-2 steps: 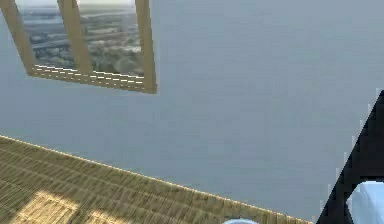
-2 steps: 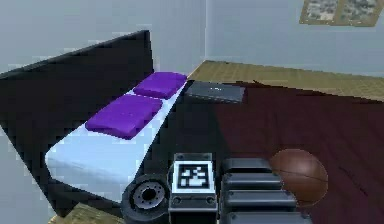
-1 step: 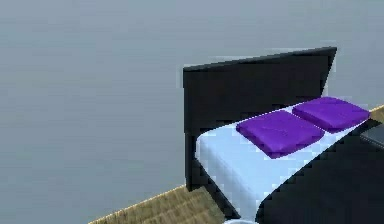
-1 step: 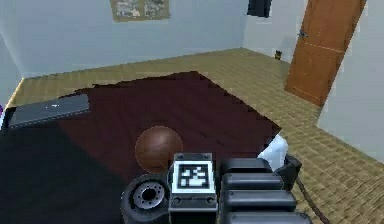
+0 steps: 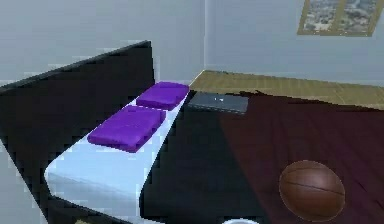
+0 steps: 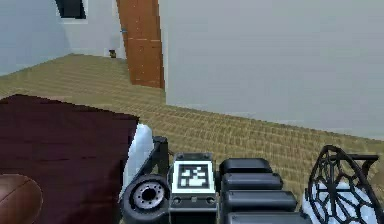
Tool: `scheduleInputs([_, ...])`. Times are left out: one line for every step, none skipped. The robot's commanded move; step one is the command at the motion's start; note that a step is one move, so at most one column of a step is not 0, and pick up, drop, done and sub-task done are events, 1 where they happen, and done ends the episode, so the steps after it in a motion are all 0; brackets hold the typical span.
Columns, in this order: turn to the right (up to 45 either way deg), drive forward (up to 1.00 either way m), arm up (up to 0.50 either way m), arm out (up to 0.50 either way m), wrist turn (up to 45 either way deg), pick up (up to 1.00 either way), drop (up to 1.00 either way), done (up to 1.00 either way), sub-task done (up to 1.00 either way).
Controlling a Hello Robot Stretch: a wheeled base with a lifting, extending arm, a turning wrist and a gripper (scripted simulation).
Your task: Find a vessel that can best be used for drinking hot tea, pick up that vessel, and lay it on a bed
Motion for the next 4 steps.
scheduleInputs([36.0, 0.00, 0.00, 0.00, 0.0, 0.00, 0.00, 0.00, 0.00])
scheduleInputs([-18.0, 0.00, 0.00, 0.00, 0.0, 0.00, 0.00, 0.00, 0.00])
scheduleInputs([0.0, 0.30, 0.00, 0.00, 0.0, 0.00, 0.00, 0.00, 0.00])
scheduleInputs([-45.0, 0.00, 0.00, 0.00, 0.0, 0.00, 0.00, 0.00, 0.00])
